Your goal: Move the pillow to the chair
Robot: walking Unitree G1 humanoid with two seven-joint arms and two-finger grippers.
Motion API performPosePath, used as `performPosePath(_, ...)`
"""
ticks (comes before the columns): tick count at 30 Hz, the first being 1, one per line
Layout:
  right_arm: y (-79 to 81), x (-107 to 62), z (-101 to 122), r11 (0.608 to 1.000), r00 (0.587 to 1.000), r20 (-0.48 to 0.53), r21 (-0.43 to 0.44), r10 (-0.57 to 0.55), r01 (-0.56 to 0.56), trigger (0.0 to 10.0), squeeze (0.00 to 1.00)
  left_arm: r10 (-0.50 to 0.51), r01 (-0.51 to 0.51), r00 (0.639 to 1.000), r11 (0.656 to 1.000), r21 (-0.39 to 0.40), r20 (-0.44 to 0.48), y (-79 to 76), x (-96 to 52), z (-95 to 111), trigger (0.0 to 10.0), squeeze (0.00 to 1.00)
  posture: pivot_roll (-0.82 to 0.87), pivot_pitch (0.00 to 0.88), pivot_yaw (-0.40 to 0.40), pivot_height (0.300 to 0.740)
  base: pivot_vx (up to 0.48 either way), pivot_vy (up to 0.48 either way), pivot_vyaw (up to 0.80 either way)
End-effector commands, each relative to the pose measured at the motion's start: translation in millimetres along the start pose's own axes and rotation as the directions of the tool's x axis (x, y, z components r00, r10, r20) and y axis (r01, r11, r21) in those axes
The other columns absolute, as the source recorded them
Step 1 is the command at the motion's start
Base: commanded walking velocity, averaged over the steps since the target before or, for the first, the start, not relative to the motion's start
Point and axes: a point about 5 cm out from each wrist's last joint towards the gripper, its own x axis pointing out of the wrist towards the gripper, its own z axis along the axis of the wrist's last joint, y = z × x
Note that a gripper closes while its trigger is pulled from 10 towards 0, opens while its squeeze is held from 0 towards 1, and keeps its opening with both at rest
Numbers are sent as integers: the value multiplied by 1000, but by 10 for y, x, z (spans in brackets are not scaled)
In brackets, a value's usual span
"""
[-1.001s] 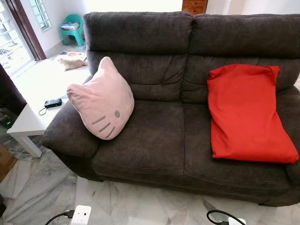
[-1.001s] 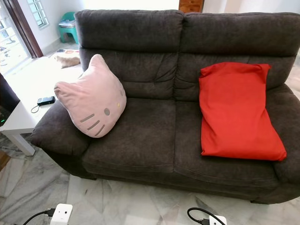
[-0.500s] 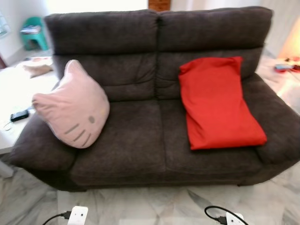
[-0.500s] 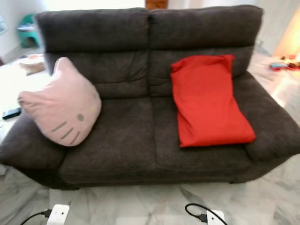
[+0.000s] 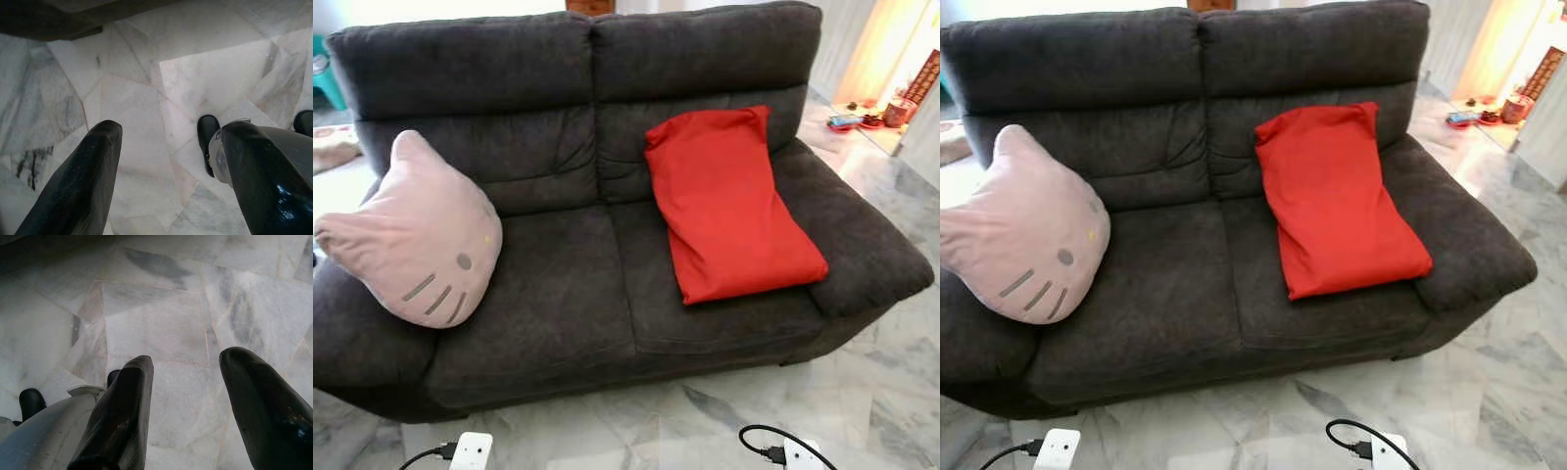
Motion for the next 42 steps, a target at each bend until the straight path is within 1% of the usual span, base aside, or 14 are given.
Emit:
performPosePath(1,-9,1,4,1000,1000,-5,6,-4,4,10000,0,4,-3,1000,999,47,-22,8,-9,-52,10000,0,-61,0,13,740,0,0,-800)
performPosePath(2,-9,1,4,1000,1000,-5,6,-4,4,10000,0,4,-3,1000,999,47,-22,8,-9,-52,10000,0,-61,0,13,740,0,0,-800)
performPosePath(3,-11,2,6,1000,1000,-5,6,-3,3,10000,0,12,-10,1000,998,68,-24,13,-9,-53,10000,0,-60,0,13,740,0,-352,-800)
performPosePath(6,-22,3,17,1000,1000,-4,4,-4,4,10000,0,18,-17,999,999,45,-29,15,-11,-66,10000,0,-57,0,11,740,0,-422,-800)
performPosePath(8,-30,4,25,1000,1000,-4,3,-5,5,10000,0,17,-16,1000,999,35,-26,15,-11,-65,10000,0,-59,0,12,740,0,0,-800)
performPosePath(16,-70,3,35,1000,1000,-5,3,-12,12,10000,0,12,-11,999,999,37,-30,7,-12,-74,10000,0,-64,0,11,740,0,0,-800)
performPosePath(24,-77,3,35,1000,1000,-7,1,-12,12,10000,0,11,-9,1000,999,40,-29,-6,-10,-69,10000,0,-63,0,7,740,0,0,-800)
performPosePath(34,-31,13,66,1000,1000,-3,-2,-5,5,10000,0,5,-4,1000,999,50,-25,-67,-2,-46,10000,0,-62,0,7,740,0,0,-800)
performPosePath(36,-13,14,67,1000,1000,-2,-1,-4,4,10000,0,5,-4,1000,999,39,-20,-71,0,-36,10000,0,-63,0,7,740,0,0,-800)
performPosePath(42,6,16,66,1000,1000,-3,-1,-2,2,10000,0,5,-5,1000,999,40,-16,-56,7,-2,10000,0,-64,0,8,740,0,0,-800)
